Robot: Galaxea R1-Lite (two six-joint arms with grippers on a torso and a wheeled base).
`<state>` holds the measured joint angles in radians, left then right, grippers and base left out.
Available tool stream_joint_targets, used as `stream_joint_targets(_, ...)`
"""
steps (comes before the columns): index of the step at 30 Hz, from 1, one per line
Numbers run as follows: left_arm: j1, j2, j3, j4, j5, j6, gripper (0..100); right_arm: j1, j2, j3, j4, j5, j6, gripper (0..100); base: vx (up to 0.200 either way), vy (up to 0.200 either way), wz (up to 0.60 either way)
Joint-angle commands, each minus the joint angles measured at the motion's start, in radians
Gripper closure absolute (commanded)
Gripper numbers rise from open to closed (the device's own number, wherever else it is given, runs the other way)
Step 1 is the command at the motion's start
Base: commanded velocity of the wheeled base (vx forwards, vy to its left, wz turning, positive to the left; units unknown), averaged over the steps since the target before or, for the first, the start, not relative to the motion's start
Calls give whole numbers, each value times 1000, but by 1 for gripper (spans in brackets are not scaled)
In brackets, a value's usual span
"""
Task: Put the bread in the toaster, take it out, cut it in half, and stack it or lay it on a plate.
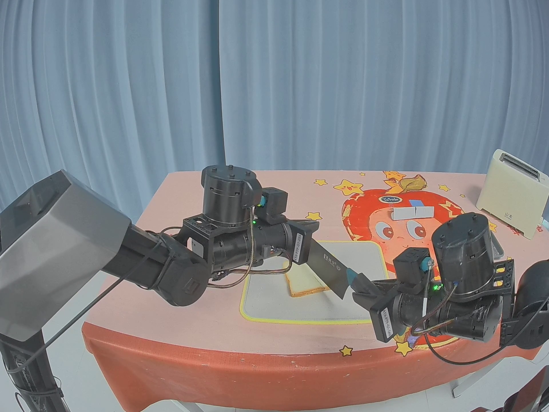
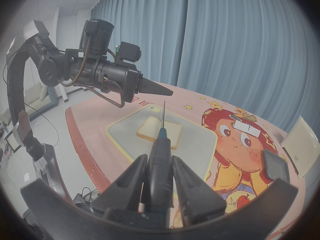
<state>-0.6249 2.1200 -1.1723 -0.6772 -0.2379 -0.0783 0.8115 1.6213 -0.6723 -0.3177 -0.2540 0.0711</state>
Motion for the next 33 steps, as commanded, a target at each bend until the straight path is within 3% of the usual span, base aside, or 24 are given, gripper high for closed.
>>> stream_joint_targets(1,-4,-5,7,-2,0,0,100,3,6,-4,2,-7,-7,100,0,0,0)
stream_joint_targets(33,-18,75,3,-1,6,3,100,31,35,-16,32,-10,-8,100,0,0,0)
